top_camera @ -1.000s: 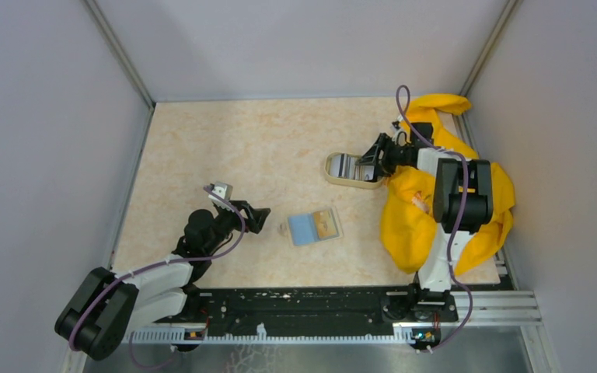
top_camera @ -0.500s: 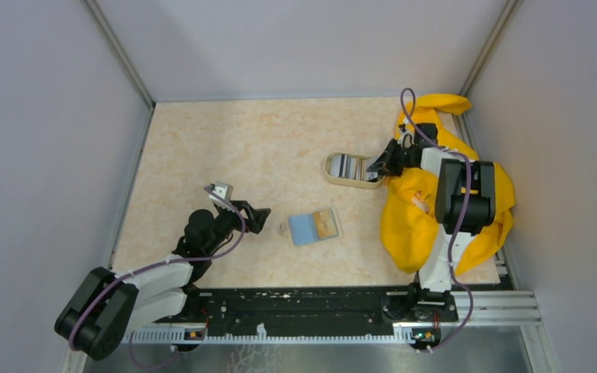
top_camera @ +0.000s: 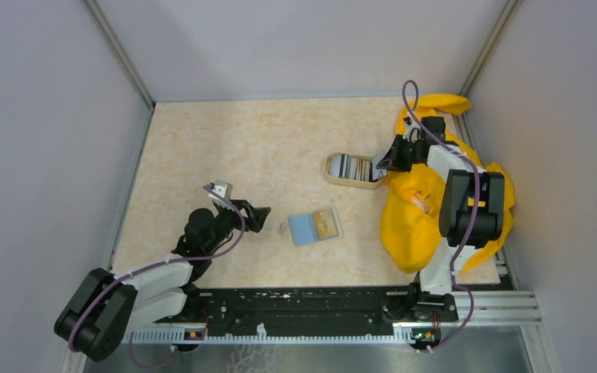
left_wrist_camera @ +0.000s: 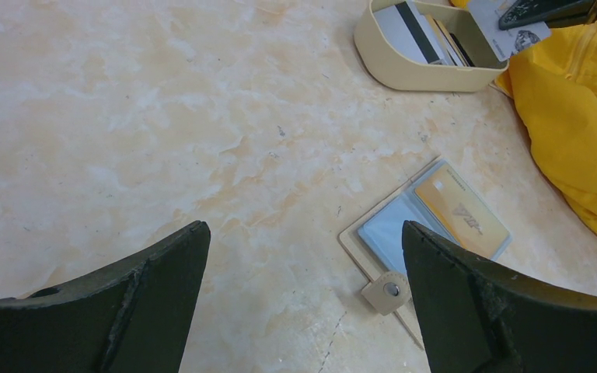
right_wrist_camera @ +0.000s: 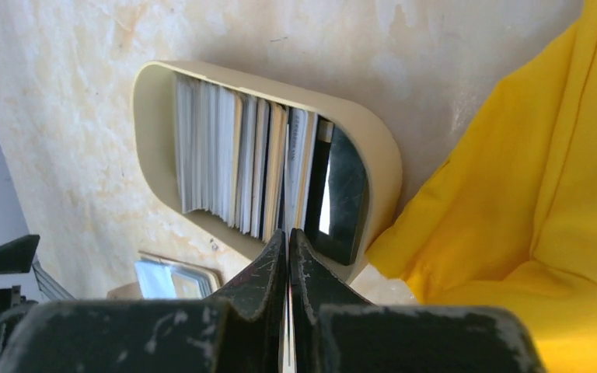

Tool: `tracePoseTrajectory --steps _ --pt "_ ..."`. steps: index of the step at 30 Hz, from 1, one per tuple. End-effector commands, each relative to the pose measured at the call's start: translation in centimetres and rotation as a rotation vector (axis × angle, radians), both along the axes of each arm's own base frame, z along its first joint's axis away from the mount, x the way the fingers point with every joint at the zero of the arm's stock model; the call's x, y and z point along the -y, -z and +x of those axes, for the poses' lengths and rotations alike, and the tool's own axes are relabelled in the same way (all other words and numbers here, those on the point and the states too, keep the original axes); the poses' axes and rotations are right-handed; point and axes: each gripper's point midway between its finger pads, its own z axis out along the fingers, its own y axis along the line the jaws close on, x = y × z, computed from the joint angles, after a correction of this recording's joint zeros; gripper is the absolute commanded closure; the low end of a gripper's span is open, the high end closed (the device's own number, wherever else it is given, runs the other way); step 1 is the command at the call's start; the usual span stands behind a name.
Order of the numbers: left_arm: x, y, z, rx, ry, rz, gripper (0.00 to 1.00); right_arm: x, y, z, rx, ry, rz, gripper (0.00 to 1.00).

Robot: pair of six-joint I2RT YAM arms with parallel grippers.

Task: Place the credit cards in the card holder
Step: Pick up the credit card from the storage box.

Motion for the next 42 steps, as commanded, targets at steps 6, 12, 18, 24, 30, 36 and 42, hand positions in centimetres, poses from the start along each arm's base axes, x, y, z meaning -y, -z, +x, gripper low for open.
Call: tracePoseTrajectory --steps 6,12,18,24,30,36,42 --pt "2.9 -2.6 -0.9 -0.050 0.119 -0.155 0.01 -2.5 -12.0 -1.6 0.447 -0.328 0.068 1.00" --pt "5.3 -6.1 -4.0 -0.012 0.321 -0.312 0.02 -6.3 -18.1 -6.0 0.739 -0.532 0.198 1.00" --pt "6.7 -9.7 -7.2 0.030 0.499 -0.494 0.09 -11.4 -20.5 -11.8 0.901 -0.777 0.361 1.00" --pt "10.1 -11.8 -9.9 0.108 0.617 -0.541 0.12 -15.9 -20.6 -16.6 0.849 -0.965 0.470 1.00" --pt "12.3 -12.4 -8.9 0.163 0.520 -0.530 0.12 -16.5 -19.9 -19.1 0.953 -0.994 0.453 1.00" --pt "15.4 -14.1 -8.1 0.209 0.574 -0.579 0.18 -17.0 -19.1 -20.1 0.951 -0.989 0.472 1.00" --pt "17.4 -14.3 -7.6 0.214 0.610 -0.594 0.25 -17.4 -18.5 -20.3 0.923 -1.002 0.485 1.00"
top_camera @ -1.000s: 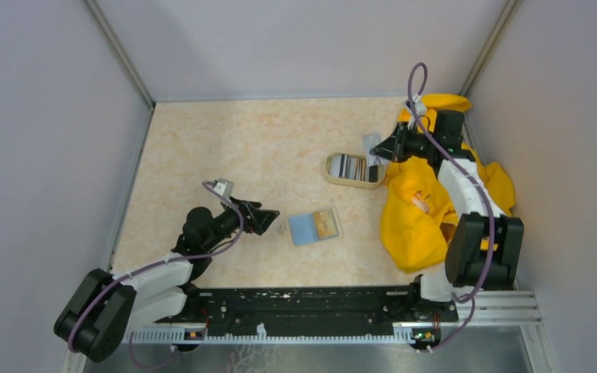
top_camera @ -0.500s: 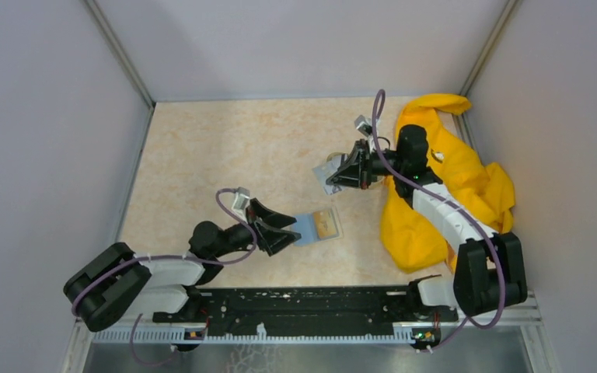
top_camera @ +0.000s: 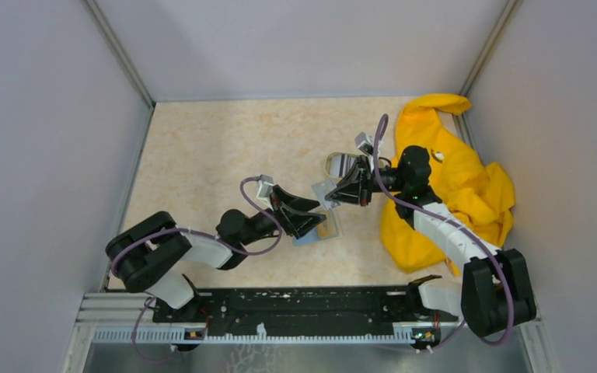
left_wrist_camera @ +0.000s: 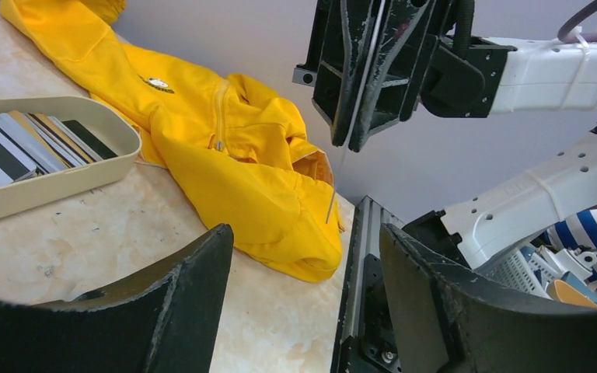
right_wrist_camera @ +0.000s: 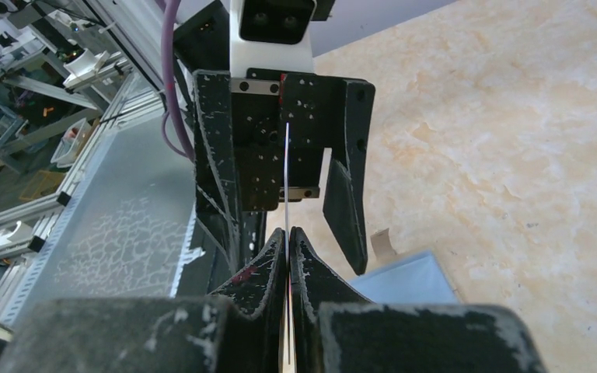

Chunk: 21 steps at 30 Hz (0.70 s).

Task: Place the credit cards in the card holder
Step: Pick up the credit card from the storage box.

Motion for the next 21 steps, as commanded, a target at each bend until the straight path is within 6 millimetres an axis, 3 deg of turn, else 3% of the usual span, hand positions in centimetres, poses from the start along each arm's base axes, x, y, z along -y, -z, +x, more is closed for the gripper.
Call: tracePoseTrajectory --steps 1,12,15,20,21 --pt "0.5 -3.5 -0.1 0.097 0.008 -0.111 0.27 -0.5 -0.9 -0.2 0.074 -0.021 0.022 1.00" --pt "1.2 -3.8 0.0 0.098 0.032 -0.114 0.48 -1.3 0.1 -0.5 0.059 -0.055 0.004 1.00" --pt "1.3 -3.8 0.0 0.100 0.033 -0.110 0.61 -1.4 0.2 -0.5 0.058 -0.057 0.002 1.00" --pt "1.4 -3.4 -0.1 0.103 0.039 -0.097 1.00 -1.4 0.3 -0.6 0.059 -0.058 0.000 1.00" --pt "1.3 -3.3 -0.2 0.104 0.040 -0.093 1.00 -1.4 0.4 -0.6 0.060 -0.059 -0.002 1.00"
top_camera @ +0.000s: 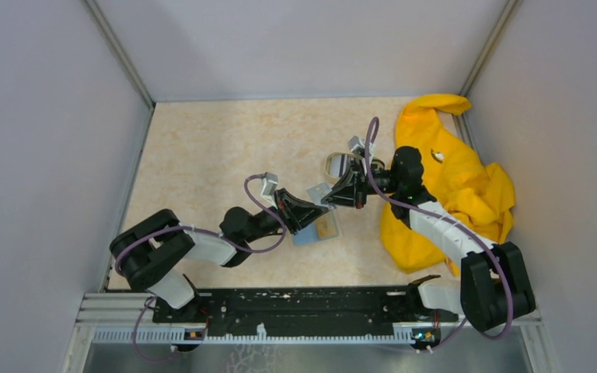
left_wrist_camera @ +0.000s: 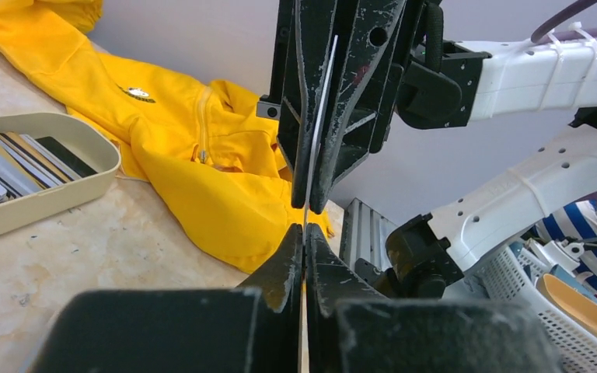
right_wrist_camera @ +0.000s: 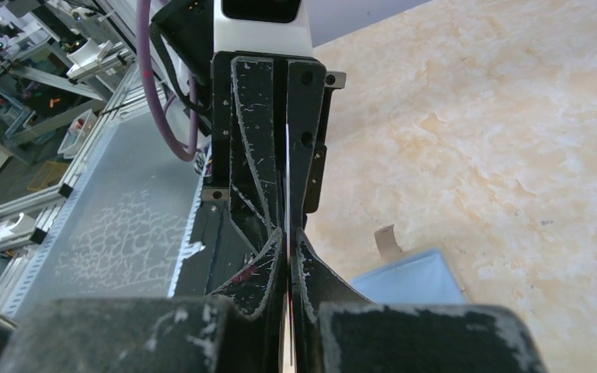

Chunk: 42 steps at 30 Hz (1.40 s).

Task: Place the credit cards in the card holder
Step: Pick up the credit card from the storage box, then insert the credit card into the card holder.

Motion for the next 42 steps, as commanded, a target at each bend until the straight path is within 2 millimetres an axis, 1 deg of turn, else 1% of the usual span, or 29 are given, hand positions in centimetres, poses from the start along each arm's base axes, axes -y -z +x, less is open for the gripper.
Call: tracePoseTrajectory --steps 1,3,5,7,8,11,14,17,20,24,27,34,38,42 --pt "-0.1 -2.3 -0.5 0.087 0.009 -0.073 1.00 -0.4 -0.7 -0.3 0.065 -0.031 0.010 0.98" --pt "-0.4 -1.9 -0.6 0.093 0.001 -0.060 1.00 -0.3 -0.7 -0.2 0.073 -0.035 0.002 0.85" --pt "-0.7 -1.5 -0.8 0.104 -0.003 -0.045 1.00 -0.3 -0.6 -0.2 0.088 -0.040 -0.011 0.66" --pt "-1.2 -0.8 -1.4 0.118 0.001 -0.018 1.00 -0.2 -0.5 -0.1 0.106 -0.049 -0.028 0.49" --pt "-1.4 -0.4 -1.7 0.125 0.009 0.000 1.00 -0.2 -0.5 -0.2 0.122 -0.053 -0.038 0.43" --pt "-2.0 1.7 -2.7 0.122 0.029 0.095 1.00 0.1 -0.2 -0.1 0.185 -0.055 -0.073 0.26" --pt "-2.7 3.9 -3.7 0.109 0.061 0.211 1.00 0.5 0.5 0.2 0.253 -0.032 -0.121 0.18" --pt "-3.3 5.7 -4.3 0.077 0.082 0.328 1.00 0.8 0.8 0.4 0.286 -0.016 -0.149 0.16" --pt "-4.4 7.0 -4.4 0.057 0.064 0.427 1.00 0.9 0.9 -0.1 0.305 -0.040 -0.143 0.16" --pt "-6.0 7.1 -4.4 0.070 0.009 0.454 1.00 1.0 1.3 -1.5 0.350 -0.099 -0.104 0.16" --pt "-6.6 7.1 -4.6 0.081 -0.001 0.458 1.00 1.1 1.4 -2.3 0.376 -0.121 -0.083 0.14" --pt "-6.8 7.5 -5.4 0.084 0.032 0.475 1.00 0.6 2.6 -1.9 0.341 -0.114 -0.129 0.15" --pt "-6.6 7.9 -5.3 0.086 0.039 0.486 1.00 -0.2 3.6 -2.1 0.335 -0.129 -0.163 0.16" --pt "-6.0 7.7 -5.3 0.117 0.060 0.471 1.00 -1.2 4.9 -1.9 0.309 -0.125 -0.204 0.20"
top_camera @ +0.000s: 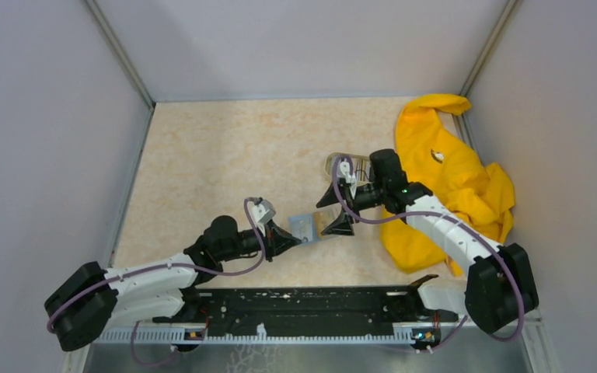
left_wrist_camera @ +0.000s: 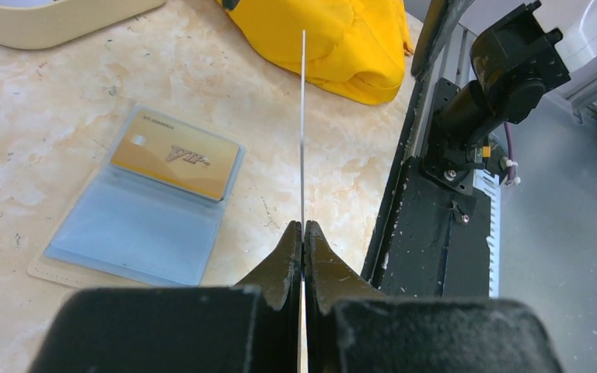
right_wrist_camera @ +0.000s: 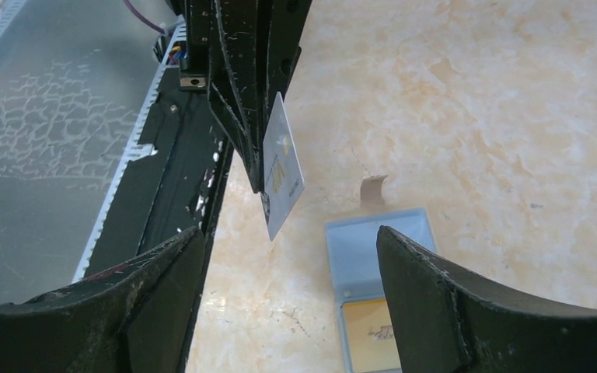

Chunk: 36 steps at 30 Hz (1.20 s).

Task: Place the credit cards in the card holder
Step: Insert the credit card into the card holder.

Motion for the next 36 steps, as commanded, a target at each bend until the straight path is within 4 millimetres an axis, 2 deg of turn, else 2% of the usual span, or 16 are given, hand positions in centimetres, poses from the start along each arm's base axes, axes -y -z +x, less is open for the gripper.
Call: tracePoseTrajectory --steps 1,8,18,27,30,31,33,36 --pt "0.8 -0.1 -0.4 0.041 0.059 -0.004 1.00 -1.3 0.5 0.6 0.021 0.001 -0.025 0.20" --pt "2.2 0.4 -0.6 0.029 0.131 0.024 1.00 -2.2 1.1 0.3 -0.030 -0.013 -0.039 0.34" --pt "2.0 0.4 -0.3 0.031 0.103 0.006 1.00 -2.7 1.6 -0.4 -0.067 -0.055 -0.050 0.64" --pt "1.8 0.6 -0.1 0.034 0.094 0.024 1.00 -3.1 1.6 -1.1 -0.071 -0.087 -0.058 0.84" --pt "1.7 0.7 0.0 0.035 0.083 0.026 1.00 -3.3 1.3 -1.3 -0.082 -0.096 -0.059 0.97" --pt "1.7 0.7 0.2 0.033 0.073 0.029 0.97 -3.4 0.9 -1.2 -0.088 -0.097 -0.056 1.00" --pt "1.4 1.1 0.9 0.016 0.023 0.040 0.74 -3.5 0.6 -0.4 -0.107 -0.060 -0.078 1.00" --pt "0.4 2.0 2.5 -0.038 -0.106 0.064 0.43 -3.3 1.6 1.6 -0.124 0.040 -0.147 1.00"
